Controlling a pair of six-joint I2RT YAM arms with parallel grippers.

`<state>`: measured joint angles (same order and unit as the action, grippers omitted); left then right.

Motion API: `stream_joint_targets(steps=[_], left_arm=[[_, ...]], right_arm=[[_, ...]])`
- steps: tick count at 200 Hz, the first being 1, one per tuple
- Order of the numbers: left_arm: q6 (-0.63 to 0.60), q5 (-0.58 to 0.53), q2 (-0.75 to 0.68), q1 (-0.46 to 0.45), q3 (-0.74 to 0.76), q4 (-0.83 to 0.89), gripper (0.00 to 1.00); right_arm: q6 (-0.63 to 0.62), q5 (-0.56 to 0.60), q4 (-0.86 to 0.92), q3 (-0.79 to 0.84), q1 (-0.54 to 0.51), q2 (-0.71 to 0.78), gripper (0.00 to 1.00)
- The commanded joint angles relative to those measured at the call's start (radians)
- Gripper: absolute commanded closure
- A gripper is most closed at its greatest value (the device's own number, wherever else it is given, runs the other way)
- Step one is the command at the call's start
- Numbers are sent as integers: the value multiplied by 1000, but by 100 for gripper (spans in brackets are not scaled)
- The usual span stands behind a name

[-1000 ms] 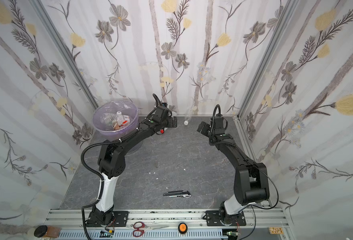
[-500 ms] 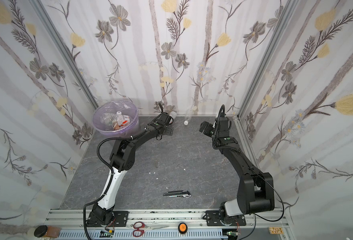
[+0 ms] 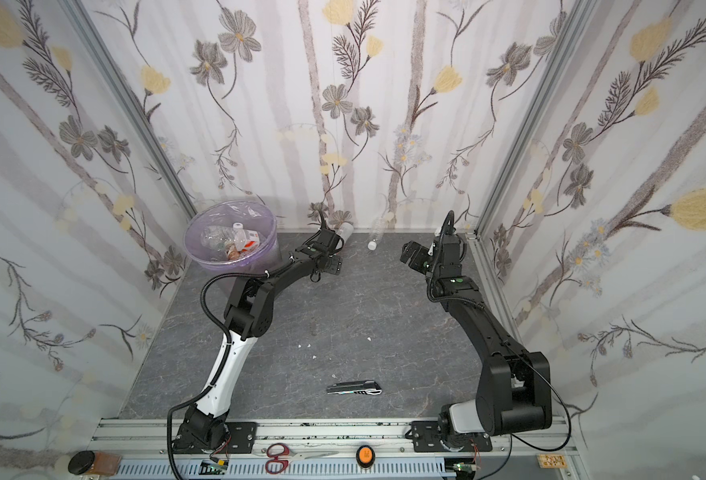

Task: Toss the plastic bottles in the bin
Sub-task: 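Close the left gripper on the red-capped bottle's cap end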

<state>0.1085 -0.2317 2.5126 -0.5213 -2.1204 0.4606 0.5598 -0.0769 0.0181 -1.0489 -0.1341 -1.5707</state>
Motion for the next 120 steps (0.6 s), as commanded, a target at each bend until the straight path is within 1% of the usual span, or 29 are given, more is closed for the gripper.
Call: stream_joint_targets(steps=[1,18,61,72,100,120], left_arm=[[-11,0,27,4,-33,0,21],[-16,0,42,9,-50,0,24],[-21,8,64,18,-67,0,39],[-22,16,69,17,-70,-2,41],[-27,20,85,18,-85,-2,54],[-27,22,85,20,-82,-2,61]], right_arm=[[9,-4,-52,3,2,7,0],[9,-1,-51,6,2,12,0],[12,-1,-52,9,7,12,0],[14,-4,-52,9,7,11,0],[23,-11,-58,12,7,6,0],[28,-18,-62,14,7,6,0]])
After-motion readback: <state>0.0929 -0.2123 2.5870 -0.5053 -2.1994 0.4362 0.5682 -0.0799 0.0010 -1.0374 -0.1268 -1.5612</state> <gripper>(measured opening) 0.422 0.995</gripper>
